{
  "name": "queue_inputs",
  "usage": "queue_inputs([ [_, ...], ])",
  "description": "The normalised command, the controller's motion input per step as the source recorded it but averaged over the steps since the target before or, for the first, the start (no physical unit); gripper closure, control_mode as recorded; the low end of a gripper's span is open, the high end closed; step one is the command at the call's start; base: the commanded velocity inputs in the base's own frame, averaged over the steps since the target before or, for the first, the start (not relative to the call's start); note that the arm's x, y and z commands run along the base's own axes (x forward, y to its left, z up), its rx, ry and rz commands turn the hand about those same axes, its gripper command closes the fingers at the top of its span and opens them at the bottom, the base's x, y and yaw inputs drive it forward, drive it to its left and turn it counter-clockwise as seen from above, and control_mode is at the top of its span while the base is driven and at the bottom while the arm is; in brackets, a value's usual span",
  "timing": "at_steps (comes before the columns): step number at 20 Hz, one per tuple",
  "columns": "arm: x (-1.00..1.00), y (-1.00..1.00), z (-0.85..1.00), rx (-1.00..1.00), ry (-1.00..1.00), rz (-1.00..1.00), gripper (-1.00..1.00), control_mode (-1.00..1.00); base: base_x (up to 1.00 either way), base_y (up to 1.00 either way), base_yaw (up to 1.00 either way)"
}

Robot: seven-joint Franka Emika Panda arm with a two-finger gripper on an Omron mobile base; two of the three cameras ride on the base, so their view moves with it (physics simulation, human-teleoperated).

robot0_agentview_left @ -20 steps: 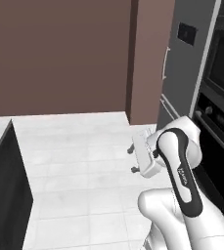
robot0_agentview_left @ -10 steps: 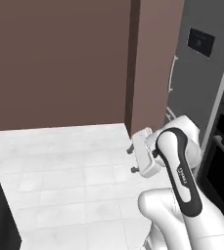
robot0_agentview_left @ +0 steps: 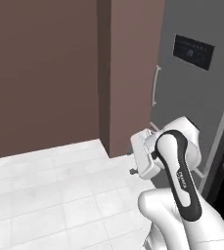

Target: Place one of the steaks on the plate and the other in the bowl. Then place the bowl in the fridge.

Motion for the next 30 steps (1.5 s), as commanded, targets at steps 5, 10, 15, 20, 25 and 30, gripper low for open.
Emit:
queue_inputs([
  [5,0.0,0.0,0.0,0.0,0.0,0.0,-1.0,1.0,1.0,0.56,-0.43],
  [10,0.0,0.0,0.0,0.0,0.0,0.0,-1.0,1.0,1.0,0.76,-0.5],
  [15,0.0,0.0,0.0,0.0,0.0,0.0,-1.0,1.0,1.0,0.87,-0.54],
  [20,0.0,0.0,0.0,0.0,0.0,0.0,-1.0,1.0,0.91,0.86,-0.55],
  [25,0.0,0.0,0.0,0.0,0.0,0.0,-1.0,1.0,0.8,0.88,-0.55],
  [30,0.0,0.0,0.0,0.0,0.0,0.0,-1.0,1.0,0.45,0.94,-0.5],
])
